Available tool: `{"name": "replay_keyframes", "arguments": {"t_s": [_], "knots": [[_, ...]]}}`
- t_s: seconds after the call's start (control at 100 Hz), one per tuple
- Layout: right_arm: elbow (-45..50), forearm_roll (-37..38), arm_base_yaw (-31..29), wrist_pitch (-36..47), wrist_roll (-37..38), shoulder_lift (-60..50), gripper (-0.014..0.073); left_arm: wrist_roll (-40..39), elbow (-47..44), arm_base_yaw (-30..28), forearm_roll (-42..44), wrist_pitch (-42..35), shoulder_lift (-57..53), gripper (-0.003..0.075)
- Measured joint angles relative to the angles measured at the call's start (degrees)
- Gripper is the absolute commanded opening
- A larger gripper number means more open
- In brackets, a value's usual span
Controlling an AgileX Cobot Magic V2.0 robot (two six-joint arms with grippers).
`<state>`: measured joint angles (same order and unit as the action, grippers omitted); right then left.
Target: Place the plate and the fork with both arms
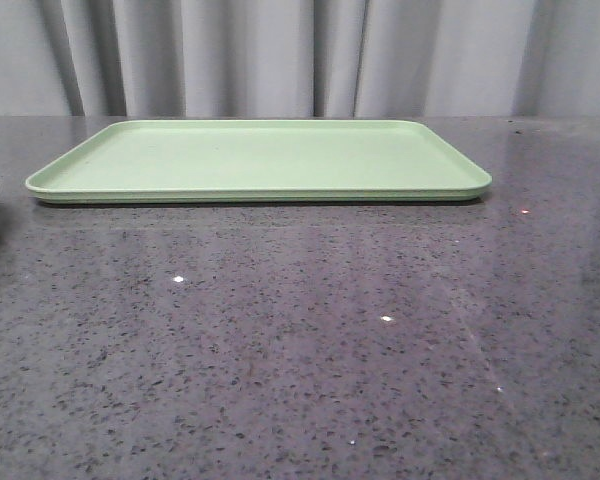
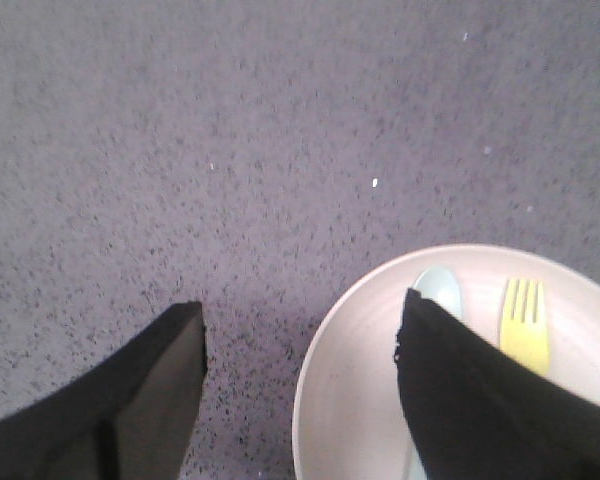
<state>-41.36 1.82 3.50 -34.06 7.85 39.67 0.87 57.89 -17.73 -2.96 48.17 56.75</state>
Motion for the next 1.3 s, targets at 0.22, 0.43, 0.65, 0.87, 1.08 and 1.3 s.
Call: {"name": "replay_keyframes", "arguments": {"t_s": [0.22, 0.43, 0.65, 0.87, 1.08, 1.3], "knots": [[0.0, 0.0, 0.1, 0.1, 0.0, 0.0, 0.0489, 5.1, 1.7, -0.1, 0.0, 5.2, 9.3, 0.042], [0.0, 0.0, 0.7, 0.3, 0.0, 0.0, 0.0489, 6.8, 1.9, -0.1, 0.0, 9.0, 14.4, 0.042], [0.0, 0.0, 0.7, 0.5, 0.0, 0.0, 0.0489, 10.4, 2.1, -0.1, 0.0, 9.5, 17.7, 0.042], [0.0, 0.0, 0.7, 0.6, 0.0, 0.0, 0.0489, 11.4, 2.1, -0.1, 0.0, 9.5, 21.8, 0.042], [0.0, 0.0, 0.7, 0.8, 0.0, 0.0, 0.0489, 11.4, 2.1, -0.1, 0.0, 9.0, 24.9, 0.042], [0.0, 0.0, 0.7, 0.8, 0.0, 0.0, 0.0489, 11.5, 2.1, -0.1, 0.0, 8.6, 26.4, 0.0349]]}}
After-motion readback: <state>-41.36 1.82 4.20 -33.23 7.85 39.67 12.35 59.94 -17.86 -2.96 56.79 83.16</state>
